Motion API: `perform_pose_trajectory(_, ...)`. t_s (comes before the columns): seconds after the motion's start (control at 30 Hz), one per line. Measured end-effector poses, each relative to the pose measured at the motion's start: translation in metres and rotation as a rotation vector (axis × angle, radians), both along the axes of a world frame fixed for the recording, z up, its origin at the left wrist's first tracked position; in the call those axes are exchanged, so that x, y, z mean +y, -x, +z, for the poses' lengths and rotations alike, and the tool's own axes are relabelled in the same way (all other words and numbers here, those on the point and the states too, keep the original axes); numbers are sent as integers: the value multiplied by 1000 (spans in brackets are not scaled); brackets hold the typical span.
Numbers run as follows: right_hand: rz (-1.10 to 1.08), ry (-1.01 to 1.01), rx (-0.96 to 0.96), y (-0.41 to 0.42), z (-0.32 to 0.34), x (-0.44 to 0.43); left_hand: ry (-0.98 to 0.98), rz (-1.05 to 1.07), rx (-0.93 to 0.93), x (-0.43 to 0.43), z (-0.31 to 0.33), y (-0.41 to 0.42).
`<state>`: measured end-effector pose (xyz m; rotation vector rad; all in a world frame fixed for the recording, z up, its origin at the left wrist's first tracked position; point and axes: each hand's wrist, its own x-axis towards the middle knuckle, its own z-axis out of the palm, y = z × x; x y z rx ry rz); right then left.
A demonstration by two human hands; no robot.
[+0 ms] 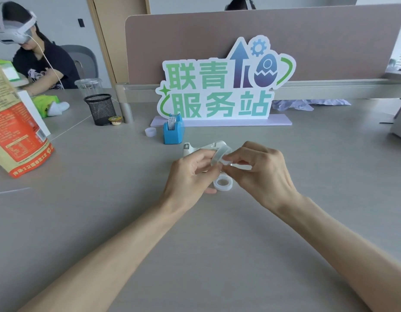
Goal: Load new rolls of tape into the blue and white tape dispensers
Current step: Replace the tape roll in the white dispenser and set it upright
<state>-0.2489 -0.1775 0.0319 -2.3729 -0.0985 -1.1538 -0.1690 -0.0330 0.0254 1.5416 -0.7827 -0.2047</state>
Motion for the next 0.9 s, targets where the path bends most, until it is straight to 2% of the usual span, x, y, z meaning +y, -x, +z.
perform_pose_trajectory(0.1, -32, -85, 33, 2, 6, 2, 42, -47, 69, -1, 5, 0)
perform_pose_trajectory(0.23, 61, -233, 42, 7, 16, 5, 122, -122, 183, 0, 14, -2)
perform_pose_trajectory(0.53, 305, -764, 266, 9, 17, -5, 119, -182, 142, 6, 12, -8)
perform_pose_trajectory(0.67, 302, -713, 304, 11, 17, -5, 76, -218, 117, 6, 9, -10)
perform_pose_trajectory(0.9, 228, -699, 257, 9, 17, -1, 37, -120, -78, 5, 7, -10)
